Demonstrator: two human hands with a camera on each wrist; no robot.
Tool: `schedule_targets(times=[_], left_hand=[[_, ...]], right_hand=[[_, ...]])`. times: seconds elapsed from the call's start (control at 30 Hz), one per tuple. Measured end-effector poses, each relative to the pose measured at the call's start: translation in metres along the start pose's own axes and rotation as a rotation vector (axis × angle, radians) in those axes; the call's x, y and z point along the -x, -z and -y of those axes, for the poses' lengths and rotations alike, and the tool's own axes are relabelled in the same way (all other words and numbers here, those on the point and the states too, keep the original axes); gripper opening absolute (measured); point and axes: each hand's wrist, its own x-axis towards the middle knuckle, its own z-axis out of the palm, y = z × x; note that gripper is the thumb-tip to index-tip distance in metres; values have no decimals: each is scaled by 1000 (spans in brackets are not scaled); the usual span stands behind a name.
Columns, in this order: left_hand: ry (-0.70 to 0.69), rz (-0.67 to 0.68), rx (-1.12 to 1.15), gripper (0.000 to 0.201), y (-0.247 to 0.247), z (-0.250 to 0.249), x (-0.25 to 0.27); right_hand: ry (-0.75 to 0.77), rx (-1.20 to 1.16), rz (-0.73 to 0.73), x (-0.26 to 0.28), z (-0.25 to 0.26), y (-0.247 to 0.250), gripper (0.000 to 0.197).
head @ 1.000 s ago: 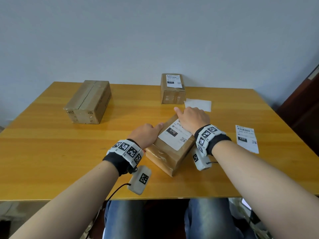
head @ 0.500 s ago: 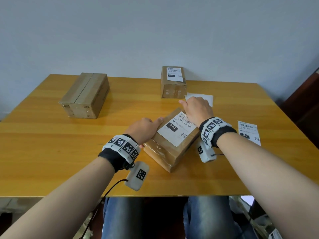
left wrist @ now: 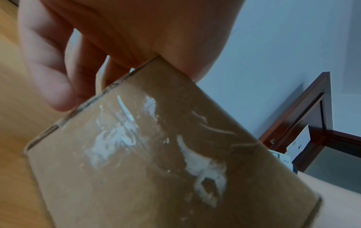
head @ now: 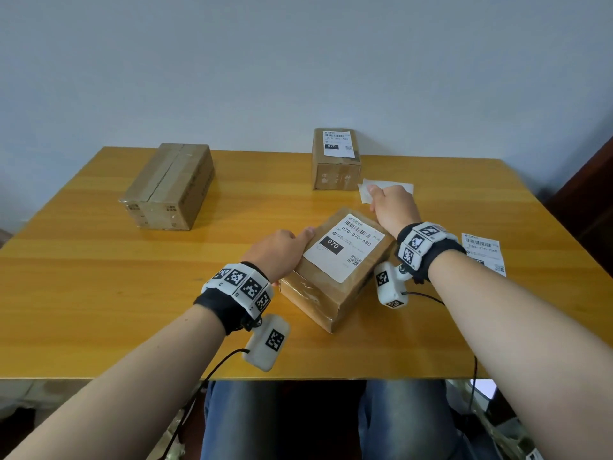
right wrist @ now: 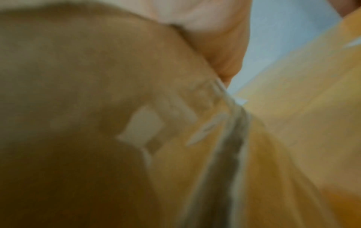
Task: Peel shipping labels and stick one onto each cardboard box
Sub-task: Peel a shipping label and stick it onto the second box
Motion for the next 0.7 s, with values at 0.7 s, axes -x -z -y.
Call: schedule_targets(times=[0.7], left_hand=[[-12,-31,-12,68,-5,3,-4]], right_hand=[[159,735,215,36,63,-14,87]])
